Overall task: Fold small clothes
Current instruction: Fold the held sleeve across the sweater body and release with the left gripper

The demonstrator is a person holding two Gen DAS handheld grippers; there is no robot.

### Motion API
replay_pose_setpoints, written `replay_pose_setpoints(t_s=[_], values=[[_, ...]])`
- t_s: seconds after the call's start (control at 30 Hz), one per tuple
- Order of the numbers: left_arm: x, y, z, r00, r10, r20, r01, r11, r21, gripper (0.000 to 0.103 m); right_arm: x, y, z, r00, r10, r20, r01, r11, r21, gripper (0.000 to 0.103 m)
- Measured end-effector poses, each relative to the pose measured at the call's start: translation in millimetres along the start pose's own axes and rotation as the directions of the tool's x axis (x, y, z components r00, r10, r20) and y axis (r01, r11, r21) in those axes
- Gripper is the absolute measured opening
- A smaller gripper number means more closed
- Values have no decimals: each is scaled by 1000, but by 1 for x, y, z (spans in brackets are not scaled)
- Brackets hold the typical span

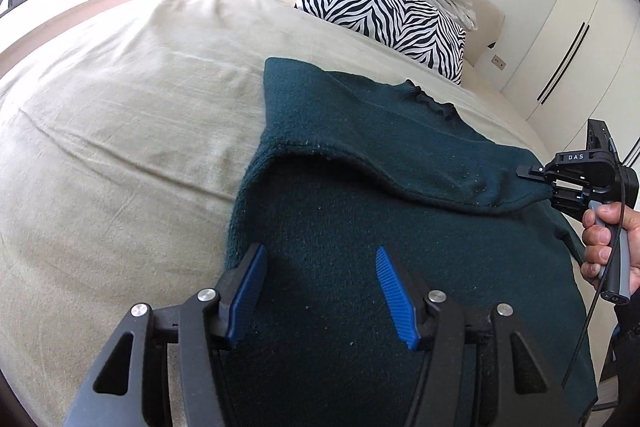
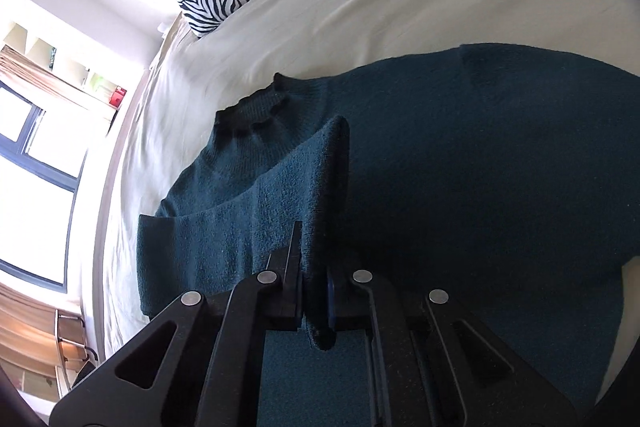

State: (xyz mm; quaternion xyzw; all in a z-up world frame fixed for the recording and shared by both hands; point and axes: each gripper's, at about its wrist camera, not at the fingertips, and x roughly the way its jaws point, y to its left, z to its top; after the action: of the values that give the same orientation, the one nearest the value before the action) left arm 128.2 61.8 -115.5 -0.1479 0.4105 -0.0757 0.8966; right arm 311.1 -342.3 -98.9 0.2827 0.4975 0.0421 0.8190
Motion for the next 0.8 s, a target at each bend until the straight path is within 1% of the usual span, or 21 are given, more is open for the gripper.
replay_pose_setpoints(t_s=[0.13, 0.2, 0.27, 0.37, 0.43, 0.47, 0.5, 0.53, 0.57, 0.6, 0.63, 0.67, 0.7, 0.73, 0.77, 0.8], values=[[1, -3, 2, 1000, 6, -7, -6, 1000, 3, 60, -4, -27, 9, 1000, -1, 7, 1, 1000, 22, 7], [-1, -2, 6, 1000, -10, -11, 10, 1000, -13, 60, 4, -28, 5, 1000, -8, -15, 8, 1000, 13, 7], [-6, 2, 16, 999, -37, 1, 37, 998, -41, 60, 12, -34, 2, 999, -23, -36, 24, 1000, 14, 9], [-8, 11, 45, 998, -60, 32, 62, 996, -67, 60, 22, -37, 1, 999, 27, -35, -25, 997, 69, 9], [-3, 19, 72, 995, -99, 34, 101, 990, -94, 51, 20, -47, -2, 997, 57, -42, -53, 994, 99, 10], [2, 21, 86, 992, -120, 34, 123, 987, -101, 44, 20, -50, -2, 997, 70, -44, -65, 992, 112, 10], [9, 21, 100, 989, -145, 30, 147, 984, -98, 40, 19, -53, -3, 996, 80, -42, -74, 990, 123, 11], [18, 19, 113, 984, -177, 17, 178, 979, -94, 40, 14, -60, -7, 995, 90, -36, -84, 987, 134, 13], [31, 19, 123, 974, -225, -10, 222, 969, -108, 39, 11, -63, -8, 995, 101, -26, -96, 985, 146, 14], [46, 21, 133, 958, -285, -38, 277, 950, -146, 37, 7, -67, -11, 994, 111, -14, -107, 982, 157, 14], [61, 22, 140, 944, -323, -65, 307, 935, -178, 37, 2, -71, -14, 993, 121, 0, -120, 978, 168, 16], [78, 24, 146, 936, -337, -103, 314, 930, -191, 37, -3, -75, -18, 991, 136, 18, -137, 974, 178, 20], [93, 27, 151, 936, -328, -129, 299, 933, -199, 37, -8, -78, -21, 988, 150, 35, -154, 970, 190, 24], [107, 31, 156, 942, -299, -153, 268, 943, -197, 36, -12, -82, -25, 985, 168, 51, -175, 963, 204, 34], [122, 35, 159, 938, -293, -183, 256, 946, -198, 32, -17, -84, -29, 980, 188, 67, -198, 956, 217, 49], [132, 41, 161, 935, -298, -194, 259, 945, -200, 17, -23, -87, -34, 973, 211, 90, -226, 947, 227, 54]])
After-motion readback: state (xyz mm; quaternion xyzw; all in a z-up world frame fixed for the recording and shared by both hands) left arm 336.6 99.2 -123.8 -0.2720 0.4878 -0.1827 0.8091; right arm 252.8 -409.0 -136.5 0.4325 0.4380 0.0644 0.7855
